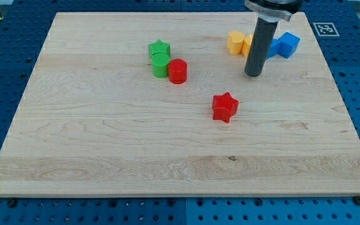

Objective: Push the red circle along with the green circle to the left

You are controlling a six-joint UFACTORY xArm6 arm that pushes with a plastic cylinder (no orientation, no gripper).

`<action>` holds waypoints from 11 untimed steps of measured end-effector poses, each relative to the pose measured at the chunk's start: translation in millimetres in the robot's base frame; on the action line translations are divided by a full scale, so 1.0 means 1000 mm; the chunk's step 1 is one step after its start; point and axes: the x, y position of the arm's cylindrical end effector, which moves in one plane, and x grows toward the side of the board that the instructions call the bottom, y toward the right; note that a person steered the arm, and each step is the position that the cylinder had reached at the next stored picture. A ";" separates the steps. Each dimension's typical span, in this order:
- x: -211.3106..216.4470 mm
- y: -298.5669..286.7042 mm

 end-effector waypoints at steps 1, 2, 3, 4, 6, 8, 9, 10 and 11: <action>0.000 0.000; 0.000 0.000; 0.003 -0.004; 0.004 -0.031; 0.014 -0.114; 0.014 -0.175; 0.020 -0.166; 0.023 -0.164; 0.062 -0.170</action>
